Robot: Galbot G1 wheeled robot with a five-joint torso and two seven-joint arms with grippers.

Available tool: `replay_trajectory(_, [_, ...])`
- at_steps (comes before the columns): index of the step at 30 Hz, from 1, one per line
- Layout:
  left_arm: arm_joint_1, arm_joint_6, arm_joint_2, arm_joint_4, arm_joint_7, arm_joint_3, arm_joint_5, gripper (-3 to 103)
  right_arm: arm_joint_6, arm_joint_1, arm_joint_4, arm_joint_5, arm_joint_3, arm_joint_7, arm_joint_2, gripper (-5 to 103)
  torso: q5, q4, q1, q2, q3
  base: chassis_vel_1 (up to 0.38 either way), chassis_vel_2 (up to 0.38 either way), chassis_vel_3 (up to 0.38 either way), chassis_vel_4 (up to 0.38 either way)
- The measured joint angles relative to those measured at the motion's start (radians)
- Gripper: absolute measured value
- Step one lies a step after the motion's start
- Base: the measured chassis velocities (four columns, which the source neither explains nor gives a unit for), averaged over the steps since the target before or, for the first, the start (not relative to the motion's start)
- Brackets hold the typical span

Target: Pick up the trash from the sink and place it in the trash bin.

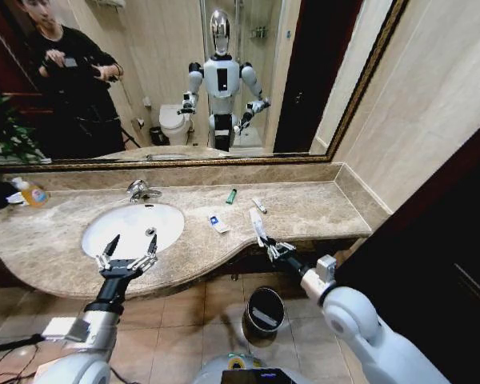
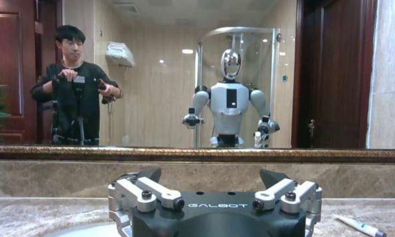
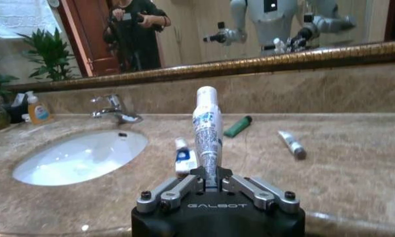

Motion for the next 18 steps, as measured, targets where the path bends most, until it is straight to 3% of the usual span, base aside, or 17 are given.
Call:
replay_trajectory(12, [0.0,0.0,0.0,0.0,0.0,0.0,0.0,100,0.111,-0.119,-0.098,-0.143,-0.002,-0.059,0.076,10,0.0,0.0,0.0,0.0,0.0,0.0,0.0,0.0,0.0])
replay_trajectory(18, [0.0,0.0,0.0,0.0,0.0,0.0,0.0,100,0.171,-0.141,-0.236,-0.189,0.041,-0.181,0.119,10,0.0,0.0,0.0,0.0,0.0,0.0,0.0,0.0,0.0])
